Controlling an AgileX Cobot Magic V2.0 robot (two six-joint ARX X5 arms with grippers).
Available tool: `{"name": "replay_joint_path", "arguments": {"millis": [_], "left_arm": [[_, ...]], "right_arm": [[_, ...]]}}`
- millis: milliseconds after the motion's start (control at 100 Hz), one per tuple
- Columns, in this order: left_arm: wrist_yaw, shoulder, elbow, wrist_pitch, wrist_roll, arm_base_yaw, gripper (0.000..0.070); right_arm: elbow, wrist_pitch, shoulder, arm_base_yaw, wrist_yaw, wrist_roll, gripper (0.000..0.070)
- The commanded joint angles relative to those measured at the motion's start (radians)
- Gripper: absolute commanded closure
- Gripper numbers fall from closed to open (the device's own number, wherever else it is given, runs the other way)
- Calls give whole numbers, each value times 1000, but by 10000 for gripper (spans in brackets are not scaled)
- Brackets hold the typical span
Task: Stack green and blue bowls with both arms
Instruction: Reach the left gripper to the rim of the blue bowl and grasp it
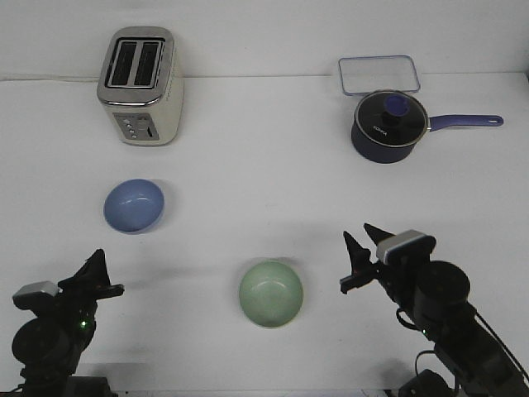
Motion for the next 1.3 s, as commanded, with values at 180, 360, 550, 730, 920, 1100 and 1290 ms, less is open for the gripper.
{"name": "replay_joint_path", "arguments": {"millis": [180,360,550,730,920,1100,1290], "left_arm": [[-7,509,349,-202,196,29,686],[-6,827,562,-303,209,61,562],[-5,1043,708,-349,209,73,128],[-5,1170,747,-354,216,102,128],[2,1285,747,-353,228,142,128],[59,1373,747,-308,231,169,132],[59,1432,747,-289,233,169,285]], "right_arm": [[-258,17,-255,3,51,95,408],[-285,-50,-315,3,51,96,408],[-285,-47,-314,3,45,96,408],[-285,-47,-314,3,44,92,408],[-285,-47,-314,3,42,90,408],[-285,-47,-314,3,42,90,408],[-285,-47,-314,3,42,90,408]]}}
